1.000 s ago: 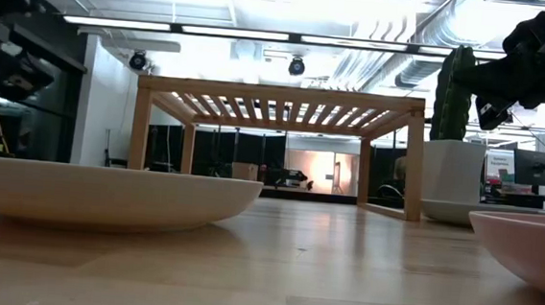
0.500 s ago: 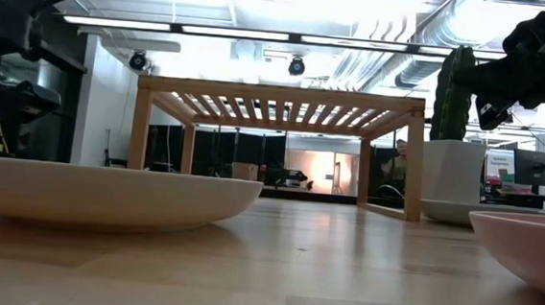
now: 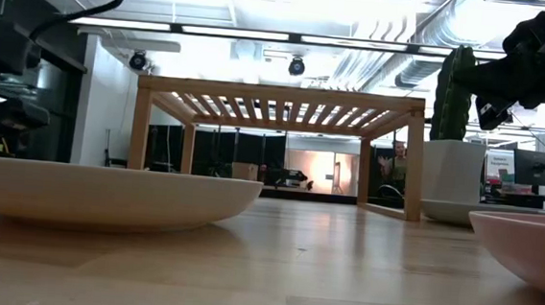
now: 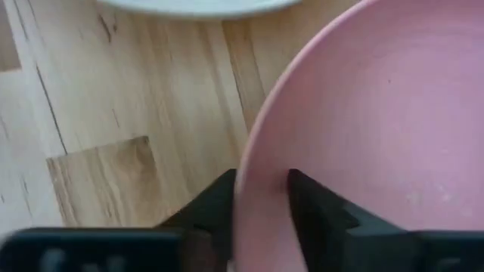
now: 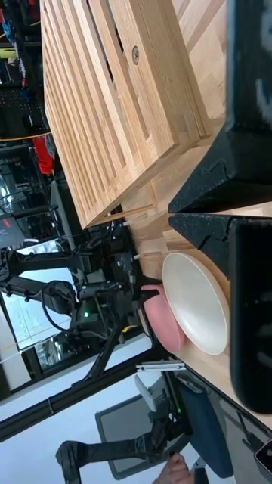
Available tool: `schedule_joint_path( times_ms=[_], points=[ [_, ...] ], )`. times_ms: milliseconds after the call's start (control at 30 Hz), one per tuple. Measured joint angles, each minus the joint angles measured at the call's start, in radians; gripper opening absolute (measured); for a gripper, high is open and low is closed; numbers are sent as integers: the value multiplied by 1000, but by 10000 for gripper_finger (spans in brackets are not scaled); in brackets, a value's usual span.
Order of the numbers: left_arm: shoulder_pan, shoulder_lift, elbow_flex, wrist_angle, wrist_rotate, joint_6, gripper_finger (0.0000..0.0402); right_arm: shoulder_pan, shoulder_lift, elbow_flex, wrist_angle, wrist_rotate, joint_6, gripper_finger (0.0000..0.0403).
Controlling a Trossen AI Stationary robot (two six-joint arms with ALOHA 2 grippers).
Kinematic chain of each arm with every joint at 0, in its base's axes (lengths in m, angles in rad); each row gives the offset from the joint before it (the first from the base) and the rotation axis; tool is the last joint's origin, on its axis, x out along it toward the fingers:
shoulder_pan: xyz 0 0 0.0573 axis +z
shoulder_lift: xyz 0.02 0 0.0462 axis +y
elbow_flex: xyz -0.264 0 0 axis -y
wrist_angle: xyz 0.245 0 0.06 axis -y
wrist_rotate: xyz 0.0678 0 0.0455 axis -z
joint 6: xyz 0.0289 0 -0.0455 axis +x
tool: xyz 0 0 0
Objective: Place and stack plates onto a shelf
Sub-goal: Put the bottom left pink plate on the shelf
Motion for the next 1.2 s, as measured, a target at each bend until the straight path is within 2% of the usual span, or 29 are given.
schedule_joint_path(
  times_ms=[67, 100, 300, 467, 533, 633, 767, 967, 1100, 1200],
  points=[
    [6, -24, 1, -28, 45, -53, 25, 0, 0, 0, 0, 0, 0, 0],
    [9, -39, 6, -50, 59, -81, 15, 0, 0, 0, 0, 0, 0, 0],
    [12, -197, 83, -256, 84, -187, 4, 0, 0, 0, 0, 0, 0, 0],
    [13, -335, 214, -405, 155, -292, 2, 0, 0, 0, 0, 0, 0, 0],
    [15, -371, 277, -444, 150, -332, 2, 0, 0, 0, 0, 0, 0, 0],
    [48, -385, 372, -451, 81, -382, 1, 0, 0, 0, 0, 0, 0, 0],
    [159, -350, 488, -449, 21, -390, 1, 0, 0, 0, 0, 0, 0, 0],
    [380, -316, 645, -447, -51, -218, 1, 0, 0, 0, 0, 0, 0, 0],
    [559, -300, 738, -415, -58, -91, 1, 0, 0, 0, 0, 0, 0, 0],
    [700, -280, 776, -371, -5, -15, 1, 0, 0, 0, 0, 0, 0, 0]
  ],
)
